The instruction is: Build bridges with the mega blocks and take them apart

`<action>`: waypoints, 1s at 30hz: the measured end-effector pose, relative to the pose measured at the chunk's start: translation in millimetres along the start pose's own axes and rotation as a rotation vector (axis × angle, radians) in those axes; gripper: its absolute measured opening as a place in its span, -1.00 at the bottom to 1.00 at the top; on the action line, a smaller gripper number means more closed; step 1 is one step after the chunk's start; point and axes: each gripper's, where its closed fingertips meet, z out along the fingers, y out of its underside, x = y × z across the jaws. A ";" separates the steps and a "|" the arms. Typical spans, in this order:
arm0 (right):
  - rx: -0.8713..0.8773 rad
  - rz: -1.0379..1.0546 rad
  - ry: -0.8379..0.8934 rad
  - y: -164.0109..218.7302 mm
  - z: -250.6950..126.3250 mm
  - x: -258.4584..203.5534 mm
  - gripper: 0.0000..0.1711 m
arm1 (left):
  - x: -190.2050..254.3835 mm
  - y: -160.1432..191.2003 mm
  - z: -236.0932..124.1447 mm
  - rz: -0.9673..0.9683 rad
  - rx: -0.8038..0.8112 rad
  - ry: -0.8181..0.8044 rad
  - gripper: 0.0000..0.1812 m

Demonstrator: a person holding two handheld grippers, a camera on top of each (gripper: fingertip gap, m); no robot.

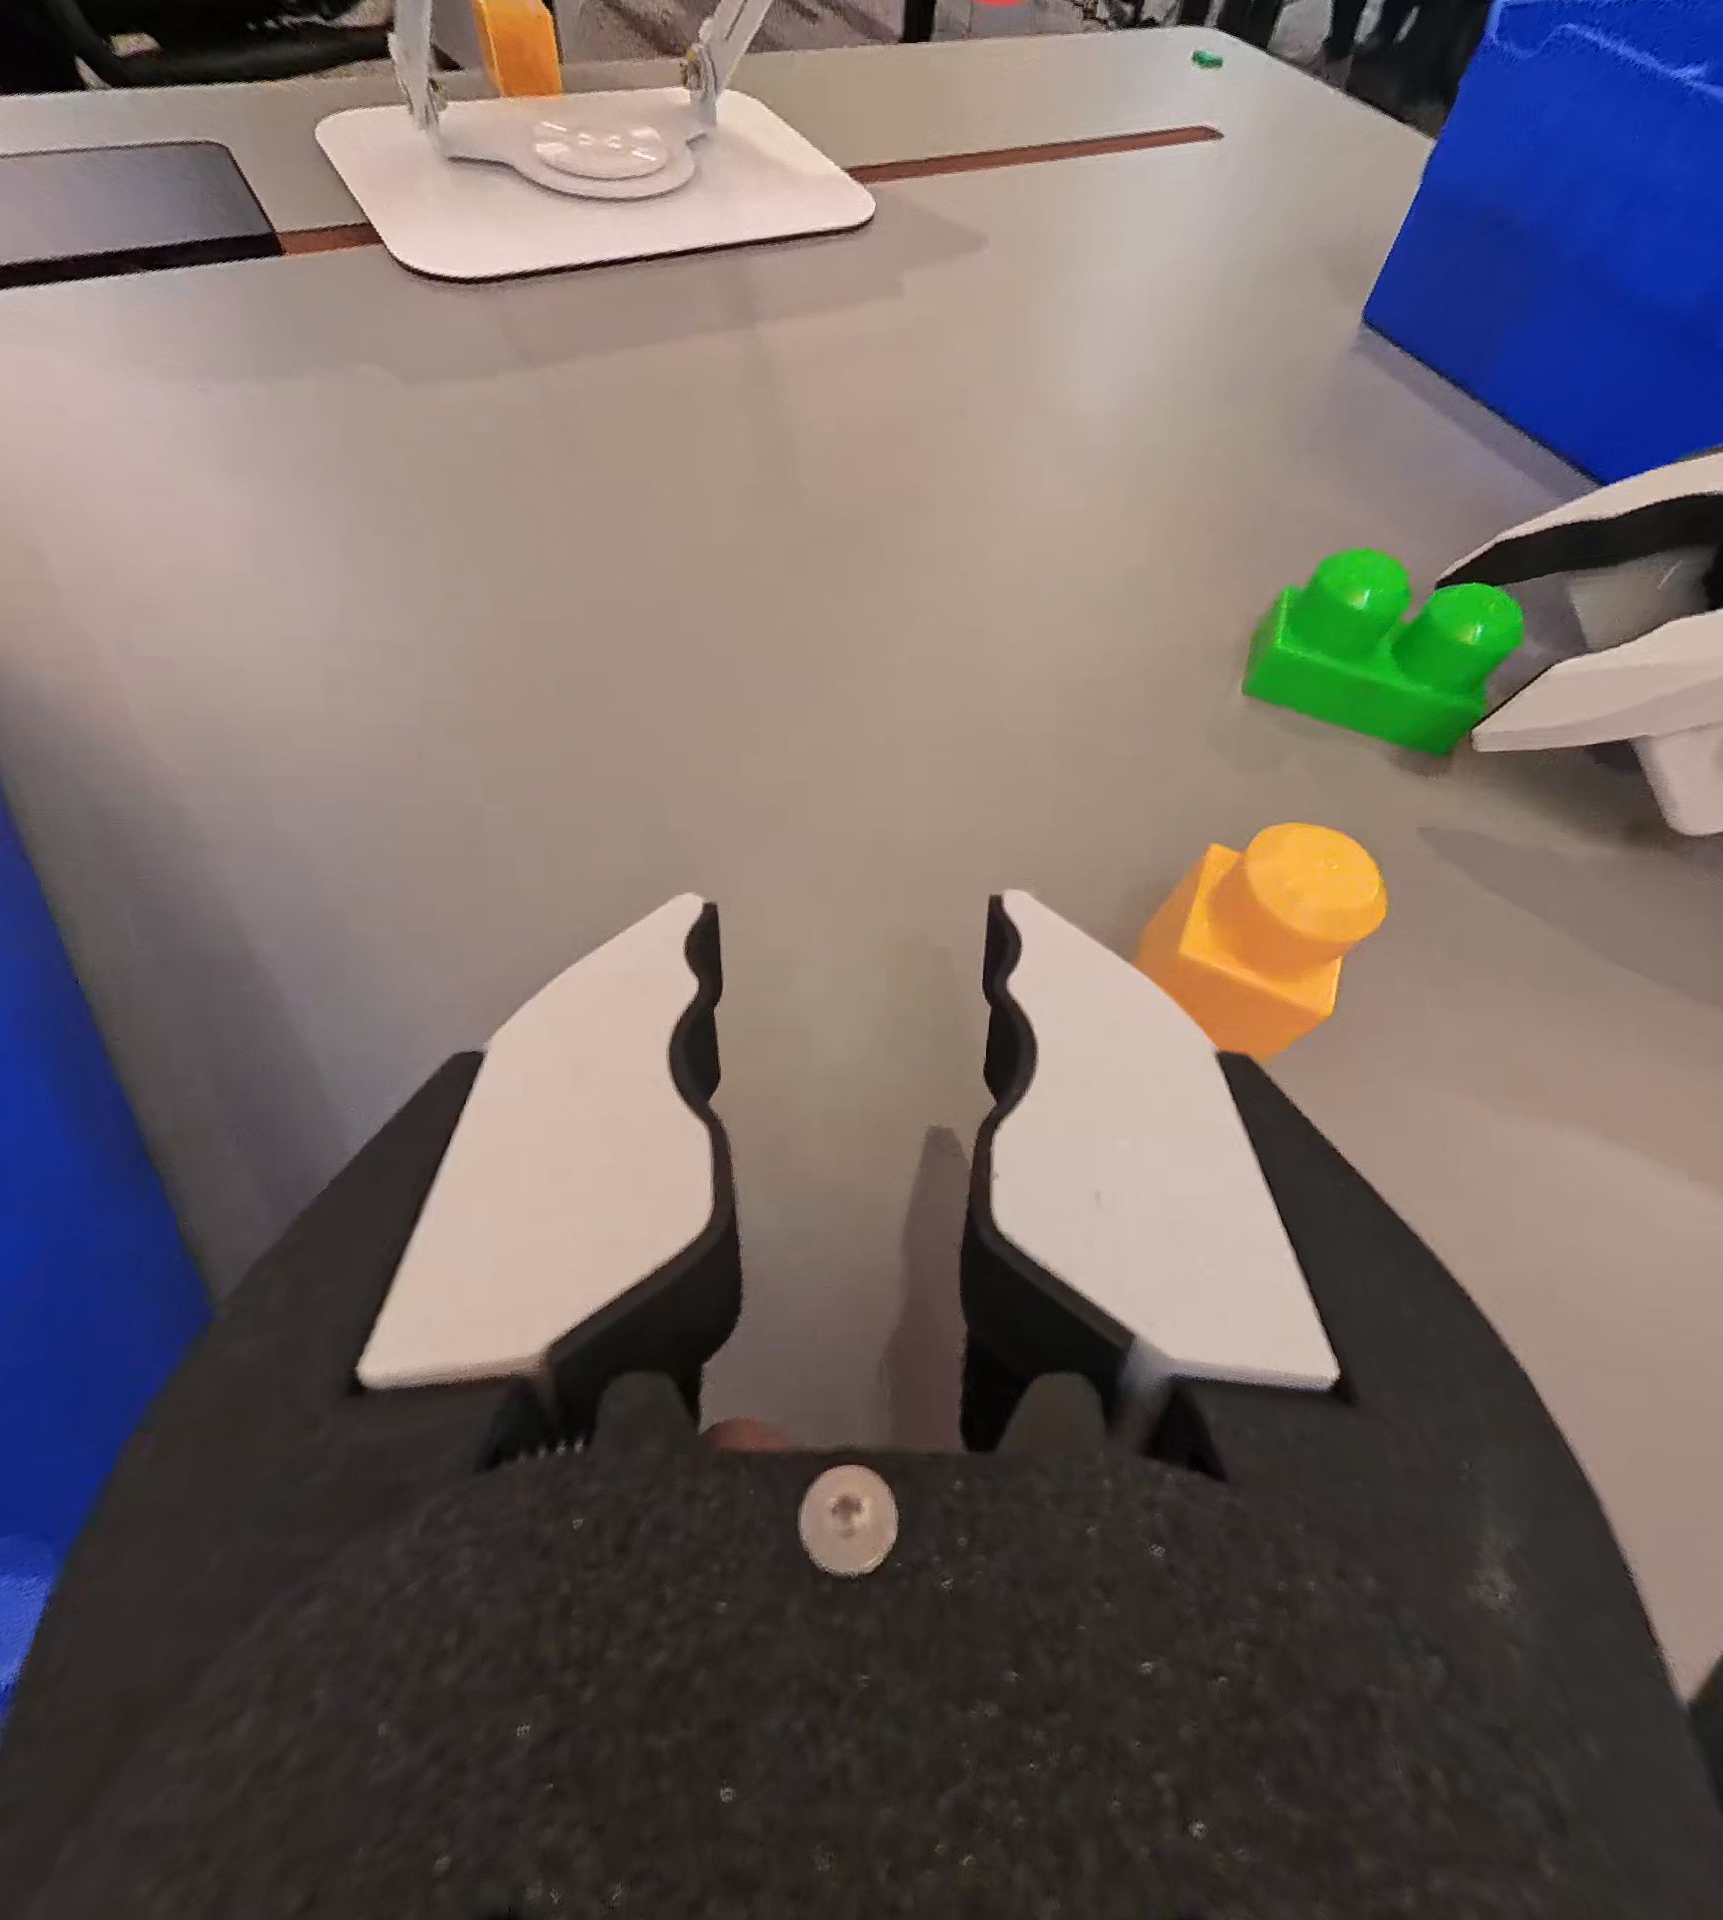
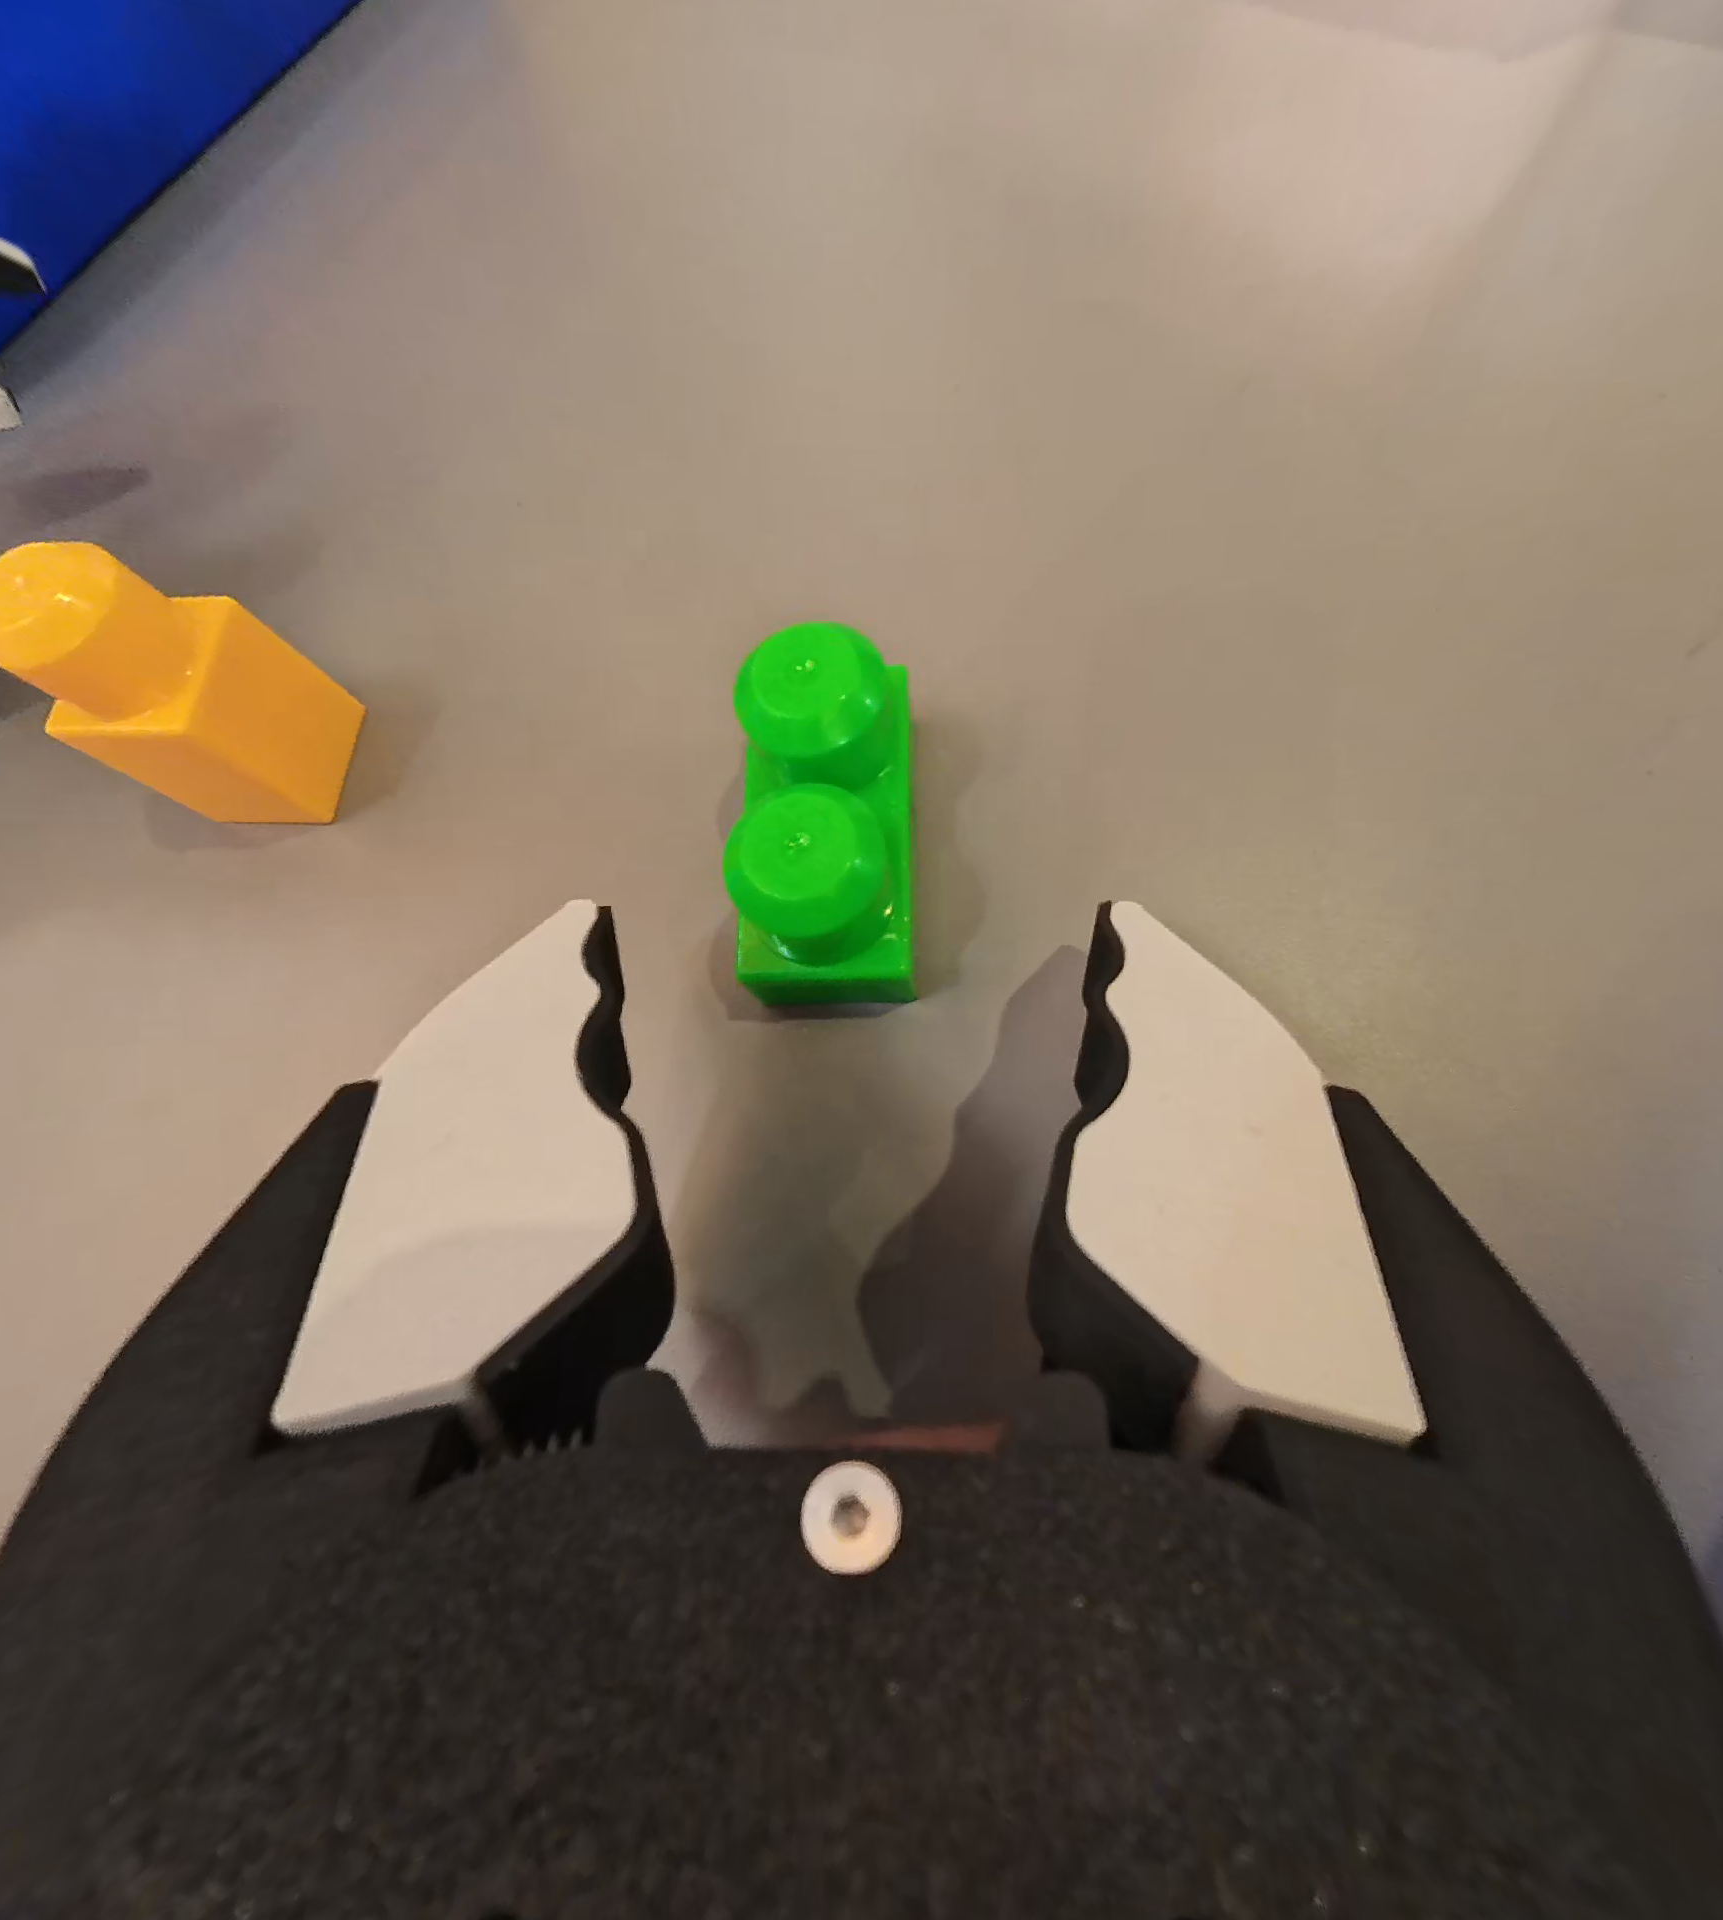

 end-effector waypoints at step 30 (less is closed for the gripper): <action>-0.020 0.001 -0.009 2.3 1.6 -1.1 -0.05 | 3.3 9.6 7.8 0.049 -0.060 -0.028 -0.38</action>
